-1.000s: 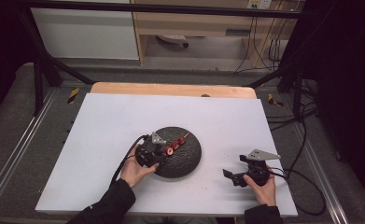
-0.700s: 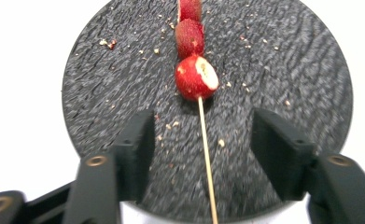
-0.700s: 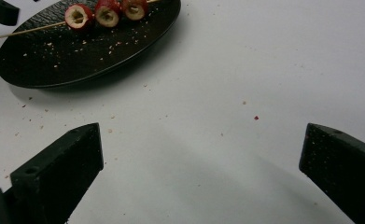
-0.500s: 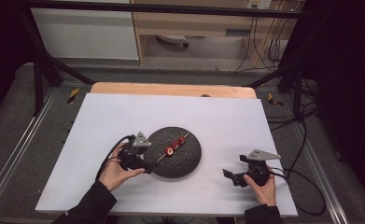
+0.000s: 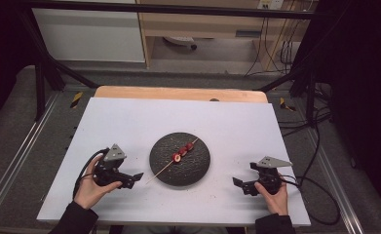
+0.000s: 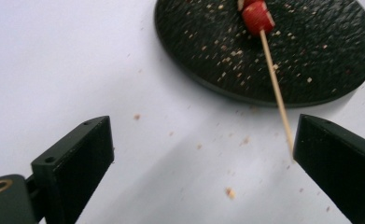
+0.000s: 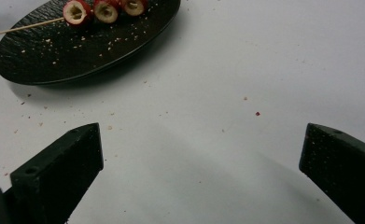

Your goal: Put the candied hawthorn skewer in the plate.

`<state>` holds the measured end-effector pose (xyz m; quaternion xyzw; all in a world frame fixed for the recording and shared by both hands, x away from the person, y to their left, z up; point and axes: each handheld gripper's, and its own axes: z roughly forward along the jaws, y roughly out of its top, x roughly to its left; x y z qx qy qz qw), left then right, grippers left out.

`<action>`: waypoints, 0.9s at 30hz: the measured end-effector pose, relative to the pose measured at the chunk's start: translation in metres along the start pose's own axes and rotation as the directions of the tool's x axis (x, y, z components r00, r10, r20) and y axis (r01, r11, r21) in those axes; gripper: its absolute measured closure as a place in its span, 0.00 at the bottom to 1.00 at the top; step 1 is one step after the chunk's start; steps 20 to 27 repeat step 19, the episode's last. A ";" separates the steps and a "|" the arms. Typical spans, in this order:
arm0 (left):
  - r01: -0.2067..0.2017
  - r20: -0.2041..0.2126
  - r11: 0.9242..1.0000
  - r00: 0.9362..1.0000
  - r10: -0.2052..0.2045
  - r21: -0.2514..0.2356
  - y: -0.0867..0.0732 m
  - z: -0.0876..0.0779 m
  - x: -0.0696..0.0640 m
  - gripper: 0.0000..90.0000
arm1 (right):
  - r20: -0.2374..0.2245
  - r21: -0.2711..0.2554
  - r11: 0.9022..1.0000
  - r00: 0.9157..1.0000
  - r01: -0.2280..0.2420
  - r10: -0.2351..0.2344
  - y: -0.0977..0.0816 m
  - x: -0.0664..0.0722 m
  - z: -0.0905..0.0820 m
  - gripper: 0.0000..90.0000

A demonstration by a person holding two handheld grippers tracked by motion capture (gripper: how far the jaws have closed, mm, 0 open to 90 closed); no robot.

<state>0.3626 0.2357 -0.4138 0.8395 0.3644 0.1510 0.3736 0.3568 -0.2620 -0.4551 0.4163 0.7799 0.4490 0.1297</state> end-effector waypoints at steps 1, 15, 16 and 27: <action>0.011 0.000 1.000 1.000 -0.011 -0.007 -0.005 -0.001 0.002 0.05 | 0.000 0.002 1.000 1.000 0.001 -0.001 0.000 0.000 0.000 0.00; 0.052 -0.019 0.998 0.998 -0.053 -0.036 -0.049 -0.004 0.016 0.06 | 0.004 0.038 0.999 1.000 0.003 -0.003 -0.002 0.001 0.003 0.00; 0.055 -0.019 0.998 0.998 -0.055 -0.038 -0.050 -0.004 0.017 0.06 | 0.004 0.040 0.999 1.000 0.001 -0.001 -0.002 0.002 0.003 0.00; 0.060 -0.018 0.998 0.998 -0.061 -0.037 -0.050 -0.004 0.018 0.06 | 0.002 0.043 0.999 1.000 -0.003 0.003 -0.002 0.002 0.003 0.00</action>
